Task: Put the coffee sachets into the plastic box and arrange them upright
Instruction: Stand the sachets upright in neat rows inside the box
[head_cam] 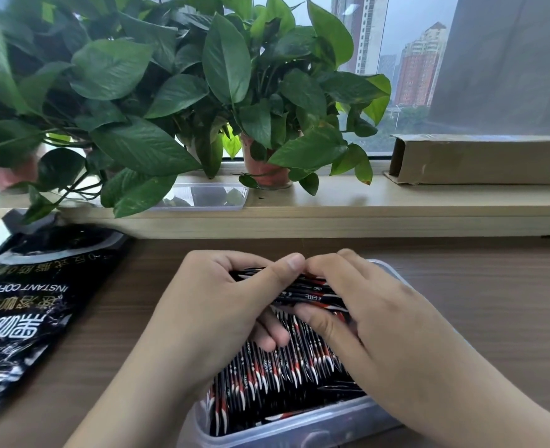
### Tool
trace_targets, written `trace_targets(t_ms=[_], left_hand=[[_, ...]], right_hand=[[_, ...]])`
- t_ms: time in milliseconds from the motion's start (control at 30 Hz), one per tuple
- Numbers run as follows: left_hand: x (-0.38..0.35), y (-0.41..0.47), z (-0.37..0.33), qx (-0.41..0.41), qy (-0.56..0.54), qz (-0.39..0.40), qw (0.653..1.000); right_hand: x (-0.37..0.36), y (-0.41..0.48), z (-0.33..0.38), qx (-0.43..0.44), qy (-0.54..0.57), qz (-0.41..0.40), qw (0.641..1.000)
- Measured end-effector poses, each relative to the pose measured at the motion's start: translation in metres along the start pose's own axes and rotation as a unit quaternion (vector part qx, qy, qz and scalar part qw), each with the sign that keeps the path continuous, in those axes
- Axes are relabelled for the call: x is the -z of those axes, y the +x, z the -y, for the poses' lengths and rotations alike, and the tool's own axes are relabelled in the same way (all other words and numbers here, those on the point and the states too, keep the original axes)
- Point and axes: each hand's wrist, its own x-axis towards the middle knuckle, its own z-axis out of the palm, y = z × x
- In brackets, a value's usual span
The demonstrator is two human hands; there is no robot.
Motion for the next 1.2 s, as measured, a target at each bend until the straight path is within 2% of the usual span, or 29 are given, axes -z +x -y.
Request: trace_targets(t_ms=[200,400,533,667,767,833,967,1033,1100,1200], left_hand=[[0.000,-0.004,-0.004,-0.015,0.045,0.013,0.999],[-0.002,-0.008,-0.008,-0.028,0.094,0.040,0.994],[-0.006,-0.007,-0.005,-0.034,0.063,0.038,0.997],[-0.002,0.000,-0.001,-0.061,0.031,-0.049,0.997],[0.003,0.002,0.002,-0.099,0.076,-0.107,0.986],[0.003,0.002,0.006,-0.120,0.139,-0.102,0.978],[-0.002,0.000,0.014,-0.152,0.269,-0.008,0.951],[-0.004,0.003,0.012,-0.176,0.332,0.055,0.925],[-0.009,0.015,0.007,-0.225,0.399,0.133,0.879],[-0.021,0.041,0.003,-0.315,0.478,0.239,0.784]], right_hand=[[0.003,-0.002,-0.003,0.018,0.036,-0.074,0.996],[0.006,-0.003,-0.003,0.018,0.052,-0.079,0.995],[0.009,-0.003,-0.005,0.012,0.062,-0.069,0.996],[0.028,-0.008,-0.017,-0.063,0.066,-0.082,0.992],[0.041,-0.011,-0.036,-0.171,0.110,-0.121,0.972],[0.042,-0.012,-0.048,-0.231,0.149,-0.147,0.950],[0.033,-0.009,-0.060,-0.277,0.188,-0.172,0.926],[0.028,-0.008,-0.063,-0.281,0.209,-0.171,0.921],[0.024,-0.007,-0.065,-0.280,0.221,-0.156,0.921],[0.019,-0.006,-0.069,-0.280,0.219,-0.149,0.923]])
